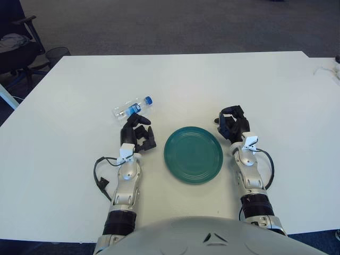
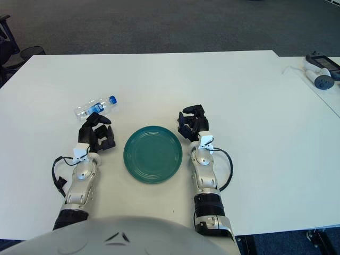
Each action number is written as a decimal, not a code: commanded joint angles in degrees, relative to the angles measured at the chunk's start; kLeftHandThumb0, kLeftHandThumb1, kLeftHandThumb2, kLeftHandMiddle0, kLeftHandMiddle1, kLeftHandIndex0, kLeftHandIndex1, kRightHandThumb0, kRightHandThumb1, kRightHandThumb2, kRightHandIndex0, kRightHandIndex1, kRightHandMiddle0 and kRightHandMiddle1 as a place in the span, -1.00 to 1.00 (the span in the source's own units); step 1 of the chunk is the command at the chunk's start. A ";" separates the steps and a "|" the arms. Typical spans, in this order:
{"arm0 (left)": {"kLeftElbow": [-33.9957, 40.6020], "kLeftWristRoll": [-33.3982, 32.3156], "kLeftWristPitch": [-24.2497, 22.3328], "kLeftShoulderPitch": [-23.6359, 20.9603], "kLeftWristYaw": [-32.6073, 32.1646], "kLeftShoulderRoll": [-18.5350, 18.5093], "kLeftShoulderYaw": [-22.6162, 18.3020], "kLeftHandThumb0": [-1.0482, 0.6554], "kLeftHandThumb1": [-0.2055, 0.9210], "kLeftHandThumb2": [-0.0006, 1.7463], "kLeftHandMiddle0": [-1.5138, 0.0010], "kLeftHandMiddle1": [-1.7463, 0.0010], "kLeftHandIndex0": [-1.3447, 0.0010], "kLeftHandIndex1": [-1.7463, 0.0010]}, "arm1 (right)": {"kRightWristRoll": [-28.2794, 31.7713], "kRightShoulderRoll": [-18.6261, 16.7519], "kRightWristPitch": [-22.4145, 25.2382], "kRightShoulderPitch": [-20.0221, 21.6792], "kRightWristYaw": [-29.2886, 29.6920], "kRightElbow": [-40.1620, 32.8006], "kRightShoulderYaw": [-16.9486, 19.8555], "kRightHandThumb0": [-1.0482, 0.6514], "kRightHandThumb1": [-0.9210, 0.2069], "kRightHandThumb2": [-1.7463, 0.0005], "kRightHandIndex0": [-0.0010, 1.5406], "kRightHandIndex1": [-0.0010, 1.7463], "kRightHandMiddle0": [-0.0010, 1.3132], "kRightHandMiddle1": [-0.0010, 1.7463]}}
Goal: Put the bottle into the plate.
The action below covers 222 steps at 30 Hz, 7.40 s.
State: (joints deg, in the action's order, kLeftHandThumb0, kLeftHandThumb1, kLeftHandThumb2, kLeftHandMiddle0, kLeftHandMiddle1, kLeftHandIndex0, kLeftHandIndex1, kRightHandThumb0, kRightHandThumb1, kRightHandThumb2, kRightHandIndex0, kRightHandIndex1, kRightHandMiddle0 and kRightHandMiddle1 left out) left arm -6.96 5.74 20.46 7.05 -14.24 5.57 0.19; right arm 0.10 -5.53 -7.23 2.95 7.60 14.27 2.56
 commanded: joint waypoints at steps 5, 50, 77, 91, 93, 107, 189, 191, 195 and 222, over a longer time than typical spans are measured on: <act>7.49 2.79 4.82 -1.20 1.22 -3.59 -1.08 -0.41 -0.38 0.75 -0.66 -1.00 -0.12 -1.00 | 0.40 -0.52 2.67 -1.51 0.32 3.16 0.26 0.23 -0.58 0.12 -0.43 0.64 -0.55 1.00; 10.74 50.86 -7.00 -22.40 11.17 -38.21 -2.38 -0.64 0.75 -0.06 0.56 -0.40 0.72 -0.75 | 1.77 -0.97 -3.75 3.92 -1.22 15.08 1.61 0.23 -0.60 0.13 -0.45 0.67 -0.58 1.00; 12.70 41.74 -4.74 -27.61 50.23 -51.72 9.11 -1.00 1.00 -0.23 1.00 1.00 1.00 1.00 | 1.65 -1.02 -6.76 6.10 -1.04 19.76 1.76 0.23 -0.60 0.13 -0.46 0.67 -0.57 1.00; 12.03 47.54 -15.89 -31.62 59.63 -49.06 15.10 -1.00 1.00 -0.01 1.00 1.00 1.00 1.00 | 1.84 -1.01 -7.27 7.08 -1.22 21.25 2.05 0.23 -0.61 0.14 -0.46 0.66 -0.57 1.00; 11.71 48.79 -18.02 -31.34 58.72 -47.82 15.34 -1.00 1.00 0.03 1.00 1.00 1.00 1.00 | 1.73 -0.96 -6.95 7.25 -1.03 21.32 2.07 0.23 -0.62 0.15 -0.46 0.67 -0.57 1.00; 0.16 59.96 -29.47 -35.29 47.17 -39.67 20.54 -1.00 1.00 0.04 1.00 1.00 1.00 1.00 | 1.75 -0.89 -7.27 7.61 -1.01 21.82 2.31 0.23 -0.62 0.15 -0.47 0.66 -0.56 1.00; -6.95 72.35 -42.61 -41.32 61.62 -34.44 31.16 -1.00 1.00 0.44 0.92 0.98 1.00 1.00 | 1.72 -0.51 -7.80 7.60 -1.09 22.32 2.83 0.23 -0.55 0.09 -0.45 0.66 -0.52 1.00; -7.15 72.17 -42.54 -41.40 62.23 -34.30 31.28 -1.00 1.00 0.44 0.90 0.97 1.00 1.00 | 1.86 -0.41 -8.00 7.70 -1.31 22.65 2.93 0.23 -0.55 0.09 -0.45 0.66 -0.52 1.00; -8.17 71.22 -41.27 -41.87 63.06 -34.41 31.74 -1.00 1.00 0.45 0.87 0.96 1.00 1.00 | 1.91 -0.43 -7.98 7.75 -1.34 22.73 3.00 0.23 -0.56 0.10 -0.45 0.66 -0.52 1.00; -25.86 69.48 -40.99 -45.58 50.92 -30.65 36.29 -1.00 1.00 0.44 0.63 0.90 1.00 1.00 | 1.95 0.28 -6.88 6.85 -1.85 21.13 3.17 0.23 -0.58 0.12 -0.44 0.64 -0.54 1.00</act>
State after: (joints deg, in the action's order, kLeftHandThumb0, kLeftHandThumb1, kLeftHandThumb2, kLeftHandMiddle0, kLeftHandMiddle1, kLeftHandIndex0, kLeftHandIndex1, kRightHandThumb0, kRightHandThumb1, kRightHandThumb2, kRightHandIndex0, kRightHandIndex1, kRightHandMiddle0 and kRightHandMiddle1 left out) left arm -32.05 75.05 -20.16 -38.48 35.58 -26.09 34.76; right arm 1.25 -5.43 -18.33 13.32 5.62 32.96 5.11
